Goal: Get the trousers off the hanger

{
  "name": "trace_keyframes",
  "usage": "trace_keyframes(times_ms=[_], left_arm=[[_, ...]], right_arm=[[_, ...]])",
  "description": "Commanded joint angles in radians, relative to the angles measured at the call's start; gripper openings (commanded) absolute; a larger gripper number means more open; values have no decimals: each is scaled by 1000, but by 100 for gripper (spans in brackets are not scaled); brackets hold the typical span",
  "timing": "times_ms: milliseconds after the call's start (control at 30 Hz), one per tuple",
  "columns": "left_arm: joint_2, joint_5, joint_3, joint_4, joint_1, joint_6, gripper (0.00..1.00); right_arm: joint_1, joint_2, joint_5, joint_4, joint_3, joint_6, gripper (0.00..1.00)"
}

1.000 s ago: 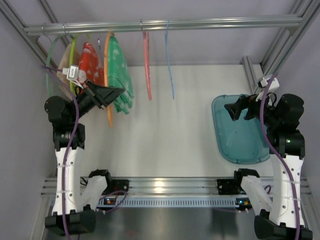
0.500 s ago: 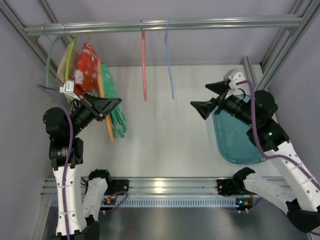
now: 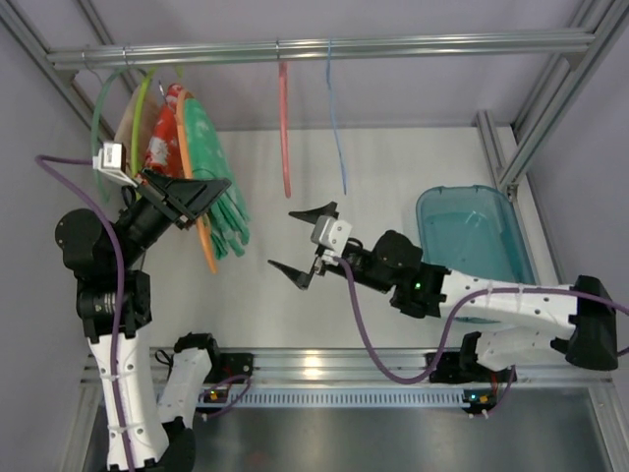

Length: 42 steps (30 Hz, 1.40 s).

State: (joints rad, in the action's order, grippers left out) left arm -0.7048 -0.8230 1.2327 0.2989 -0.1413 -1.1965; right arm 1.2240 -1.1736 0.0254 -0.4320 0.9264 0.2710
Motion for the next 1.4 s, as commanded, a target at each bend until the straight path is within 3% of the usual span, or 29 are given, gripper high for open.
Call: trace_keyframes(times_ms=[0,300,767,1033,1367], left_arm=[[18,-4,91,-221,-11,34,0],[27,1,108,-216,-14,15,0],[62,-19,125,-218,-17,26,0],[70,-33,126,-216,-17,38,0],[82,-33,87,-202,-18,44,0]], right_arm=[[55,-79,74,-234,75,56,99],[117,-293,132,-399,209,69,99],[106,-489,189,-421,406,155,97],[85,-547,211,-452,439,181,84],[48,-590,219,-487,509,221,56]])
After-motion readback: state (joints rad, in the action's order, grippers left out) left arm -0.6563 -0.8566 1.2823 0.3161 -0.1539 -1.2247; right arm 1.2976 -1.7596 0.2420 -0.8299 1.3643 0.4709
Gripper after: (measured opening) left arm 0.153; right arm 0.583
